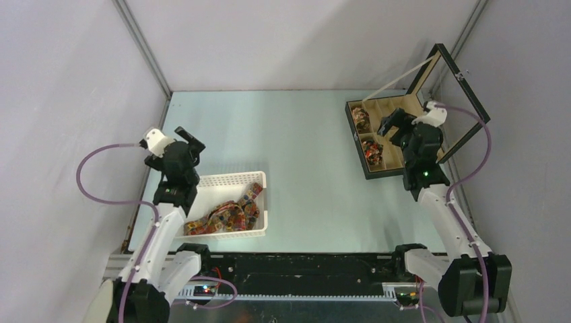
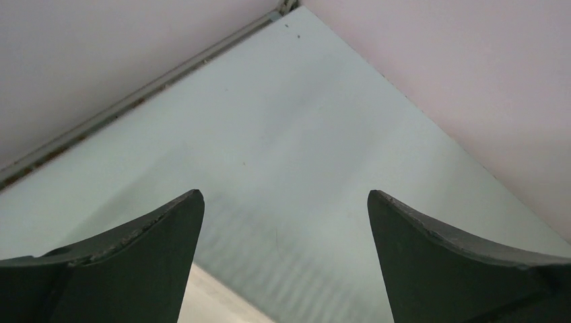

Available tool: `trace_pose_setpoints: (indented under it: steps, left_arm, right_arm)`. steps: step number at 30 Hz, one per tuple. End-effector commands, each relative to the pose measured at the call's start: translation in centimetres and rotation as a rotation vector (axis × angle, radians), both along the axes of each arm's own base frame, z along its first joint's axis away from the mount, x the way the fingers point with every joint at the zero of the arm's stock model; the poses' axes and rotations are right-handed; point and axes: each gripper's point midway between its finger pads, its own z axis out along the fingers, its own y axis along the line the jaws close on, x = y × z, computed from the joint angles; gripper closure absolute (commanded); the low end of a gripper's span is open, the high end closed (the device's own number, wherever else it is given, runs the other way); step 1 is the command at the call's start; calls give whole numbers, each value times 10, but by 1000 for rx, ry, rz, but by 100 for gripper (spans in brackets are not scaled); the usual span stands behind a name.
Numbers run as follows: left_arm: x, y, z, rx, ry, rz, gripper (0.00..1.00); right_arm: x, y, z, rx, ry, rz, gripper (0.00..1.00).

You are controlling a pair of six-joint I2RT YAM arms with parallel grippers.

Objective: Roll the ties
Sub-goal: Pick up the tie from the bin.

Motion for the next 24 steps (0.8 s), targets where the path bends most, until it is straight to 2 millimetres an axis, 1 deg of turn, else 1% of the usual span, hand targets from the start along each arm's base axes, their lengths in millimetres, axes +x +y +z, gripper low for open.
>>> trace_pose_setpoints:
  steps: [1,2,3,4,5,6,7,8,9,10,11,12,13,14,16,17,18,20,21,22,23,24]
  left_arm:
    - [-17,-22,10,-121,-24,-94,2]
    - [-17,-25,16,-120,-34,-117,2]
    - [-18,-31,22,-127,-47,-153,2]
    - [-21,-32,26,-132,-39,-158,2]
    - [-23,-30,28,-135,-29,-146,2]
    - [-28,-28,31,-142,-3,-130,2]
    - [-30,-24,31,-141,15,-105,2]
    - [-34,-23,36,-143,36,-93,2]
    - [-35,-21,34,-139,61,-80,2]
    - [-40,-19,38,-138,85,-72,2]
    - [-41,-18,37,-138,108,-62,2]
    - [-45,-17,38,-137,132,-56,2]
    - [-50,-15,38,-133,164,-42,2]
    - [-53,-11,39,-138,167,-11,2]
    - [-58,-7,40,-156,186,35,2]
    - [-61,-7,44,-160,196,37,2]
    - [-61,-9,43,-165,213,27,2]
    - [-67,-9,45,-160,249,27,2]
    - [-69,-8,44,-146,266,22,2]
    - [-69,-8,45,-135,268,16,2]
    - [-69,-7,46,-106,281,-1,0]
    - [-68,-9,47,-94,282,-24,4]
  right_arm:
    - [-11,22,-19,104,177,115,0]
    - [-12,34,-15,146,176,183,0]
    - [-11,33,-14,168,173,195,0]
    - [-12,45,-10,214,167,257,0]
    - [-11,38,-8,238,160,254,0]
    - [-11,41,-3,271,147,277,0]
    - [-9,36,-2,296,142,265,0]
    - [-9,36,0,307,136,272,0]
    - [-7,31,0,342,142,244,0]
    - [-6,23,-2,361,162,188,0]
    - [-4,18,-6,385,188,149,0]
    - [-5,12,-6,384,216,106,0]
    - [-7,10,-16,394,269,79,0]
    - [-4,5,-10,389,267,47,0]
    - [-6,4,-10,400,296,19,0]
    - [-8,5,-8,396,310,16,0]
    - [-8,9,-8,380,321,23,0]
    - [-10,6,-12,335,358,11,0]
    - [-11,6,-13,339,370,20,3]
    - [-10,1,-17,347,380,18,7]
    - [-10,9,-15,374,385,80,12]
    - [-7,4,-19,392,392,85,13]
